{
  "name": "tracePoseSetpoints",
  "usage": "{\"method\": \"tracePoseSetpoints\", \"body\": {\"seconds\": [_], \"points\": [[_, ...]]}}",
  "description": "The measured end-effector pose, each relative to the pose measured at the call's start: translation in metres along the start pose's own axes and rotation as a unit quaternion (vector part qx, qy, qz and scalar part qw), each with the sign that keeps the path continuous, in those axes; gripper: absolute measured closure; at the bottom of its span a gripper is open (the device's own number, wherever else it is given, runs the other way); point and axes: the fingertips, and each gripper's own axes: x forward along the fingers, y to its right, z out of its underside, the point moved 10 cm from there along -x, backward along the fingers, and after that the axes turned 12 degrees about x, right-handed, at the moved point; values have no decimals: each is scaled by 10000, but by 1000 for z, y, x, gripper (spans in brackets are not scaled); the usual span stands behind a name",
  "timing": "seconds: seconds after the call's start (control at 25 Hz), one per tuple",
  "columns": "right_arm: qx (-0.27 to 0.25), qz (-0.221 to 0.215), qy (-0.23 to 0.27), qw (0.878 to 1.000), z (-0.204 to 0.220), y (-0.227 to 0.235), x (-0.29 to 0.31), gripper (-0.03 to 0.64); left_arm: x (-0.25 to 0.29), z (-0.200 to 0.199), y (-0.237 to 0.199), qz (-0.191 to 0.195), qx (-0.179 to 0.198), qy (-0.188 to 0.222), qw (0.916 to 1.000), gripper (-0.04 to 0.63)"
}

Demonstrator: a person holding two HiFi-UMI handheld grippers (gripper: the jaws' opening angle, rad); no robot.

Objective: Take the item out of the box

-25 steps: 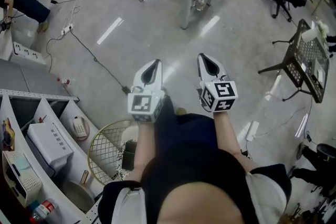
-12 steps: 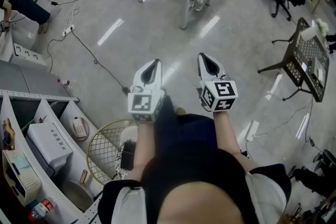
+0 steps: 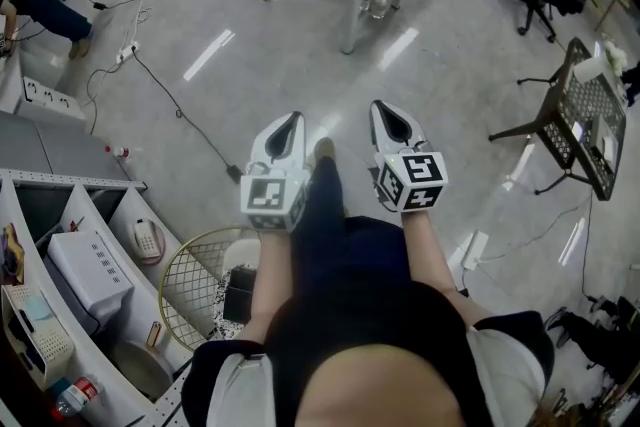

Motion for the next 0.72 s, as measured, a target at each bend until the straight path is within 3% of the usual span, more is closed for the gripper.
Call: {"method": "tracePoseSetpoints", "body": {"seconds": [0.2, 0.4, 0.72], "points": [[-57, -12, -20, 10000, -6, 6, 12, 615, 20, -2, -11, -45, -26, 14, 10000, 586], [-61, 25, 21, 10000, -19, 16, 31, 615, 47, -6, -26, -21, 217, 198, 9996, 586], [-52, 75, 103, 9999, -47, 34, 70, 615, 92, -20, -49, -39, 82, 127, 9999, 586]]}}
